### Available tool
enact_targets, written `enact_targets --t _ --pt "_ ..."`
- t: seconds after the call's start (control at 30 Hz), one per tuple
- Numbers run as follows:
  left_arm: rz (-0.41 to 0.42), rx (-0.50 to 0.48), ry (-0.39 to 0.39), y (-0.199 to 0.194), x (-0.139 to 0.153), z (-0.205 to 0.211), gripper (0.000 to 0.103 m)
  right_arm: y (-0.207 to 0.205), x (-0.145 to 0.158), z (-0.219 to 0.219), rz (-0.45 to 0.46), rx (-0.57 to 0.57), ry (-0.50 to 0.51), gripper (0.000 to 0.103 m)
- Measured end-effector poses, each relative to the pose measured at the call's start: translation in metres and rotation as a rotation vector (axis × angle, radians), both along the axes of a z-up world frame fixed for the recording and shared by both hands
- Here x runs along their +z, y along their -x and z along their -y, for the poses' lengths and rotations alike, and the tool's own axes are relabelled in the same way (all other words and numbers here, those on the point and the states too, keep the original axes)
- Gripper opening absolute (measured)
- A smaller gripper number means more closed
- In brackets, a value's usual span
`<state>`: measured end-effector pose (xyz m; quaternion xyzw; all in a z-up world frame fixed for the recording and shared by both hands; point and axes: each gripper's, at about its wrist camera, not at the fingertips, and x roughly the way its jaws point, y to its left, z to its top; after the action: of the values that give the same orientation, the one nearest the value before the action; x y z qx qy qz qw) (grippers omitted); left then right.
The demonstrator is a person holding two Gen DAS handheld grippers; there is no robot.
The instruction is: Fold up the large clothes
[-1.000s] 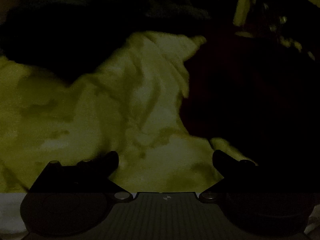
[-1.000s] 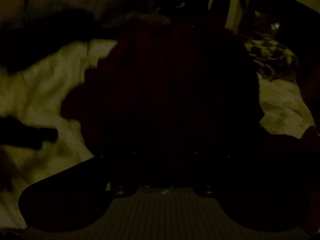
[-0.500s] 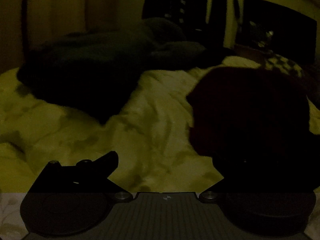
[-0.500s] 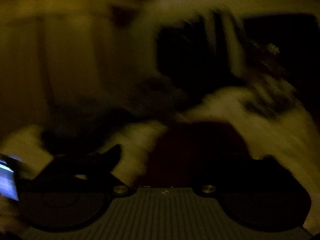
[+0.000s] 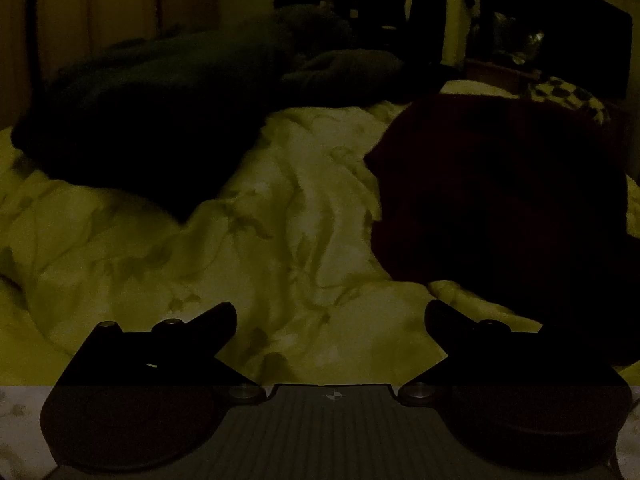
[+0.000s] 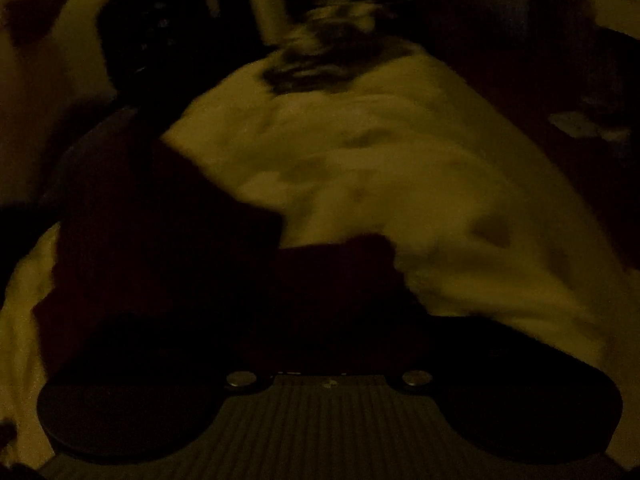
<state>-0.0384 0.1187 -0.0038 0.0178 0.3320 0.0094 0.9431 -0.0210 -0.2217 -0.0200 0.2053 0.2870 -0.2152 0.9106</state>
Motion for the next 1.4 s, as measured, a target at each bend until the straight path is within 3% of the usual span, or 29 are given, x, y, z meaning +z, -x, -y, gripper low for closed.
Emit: enact_targets --t 0.07,0.13,0.17,0.23,0.33,0.5,0.6,0.67,0.7,0.8,0.9,0.93,1.0,1.1,1.2,1.3,1.4 --pt "0.008 0.009 0.006 0.002 0.002 -0.002 0.103 0.01 0.008 0.002 0.076 0.025 -0.107 0.013" --pt "0.018 0.021 0.014 0.004 0.007 -0.005 0.103 0.029 0.024 -0.005 0.214 0.127 -0.281 0.012" --pt "0.027 0.03 0.021 0.006 0.012 -0.008 0.103 0.036 0.036 -0.015 0.253 0.184 -0.293 0.012" --pt "0.052 0.044 0.044 0.011 0.023 -0.014 0.103 0.049 0.066 -0.046 0.358 0.366 -0.307 0.009" --pt "0.124 0.076 0.042 0.024 0.051 -0.03 0.103 0.067 0.104 -0.092 0.482 0.656 -0.505 0.009" --pt "0.271 0.191 -0.043 0.046 0.103 -0.072 0.103 0.087 0.127 -0.161 0.457 1.116 -0.681 0.008" --pt "0.29 0.221 -0.002 0.055 0.118 -0.096 0.103 0.086 0.112 -0.209 0.241 1.306 -0.741 0.016" --pt "0.268 0.217 0.042 0.057 0.118 -0.107 0.103 0.084 0.094 -0.231 0.123 1.306 -0.662 0.055" --pt "0.251 0.211 0.066 0.057 0.116 -0.111 0.103 0.08 0.083 -0.238 0.056 1.302 -0.634 0.06" --pt "0.179 0.165 0.136 0.058 0.105 -0.117 0.103 0.065 0.063 -0.222 -0.019 1.183 -0.652 0.06" --pt "0.14 0.098 0.158 0.061 0.097 -0.112 0.103 0.053 0.072 -0.186 0.071 1.025 -0.655 0.067" --pt "0.128 0.06 0.163 0.062 0.096 -0.108 0.103 0.052 0.075 -0.173 0.105 0.983 -0.639 0.076" --pt "0.093 -0.029 0.172 0.068 0.094 -0.099 0.103 0.046 0.077 -0.144 0.183 0.862 -0.56 0.086" --pt "0.059 -0.131 0.197 0.087 0.092 -0.092 0.103 0.045 0.078 -0.111 0.209 0.695 -0.389 0.086" --pt "0.039 -0.176 0.234 0.112 0.097 -0.099 0.103 0.042 0.065 -0.1 0.208 0.645 -0.322 0.086" --pt "0.033 -0.211 0.266 0.136 0.107 -0.11 0.103 0.033 0.048 -0.099 0.207 0.621 -0.316 0.086" --pt "-0.024 -0.278 0.299 0.148 0.114 -0.112 0.103 0.018 0.044 -0.11 0.201 0.582 -0.329 0.088"
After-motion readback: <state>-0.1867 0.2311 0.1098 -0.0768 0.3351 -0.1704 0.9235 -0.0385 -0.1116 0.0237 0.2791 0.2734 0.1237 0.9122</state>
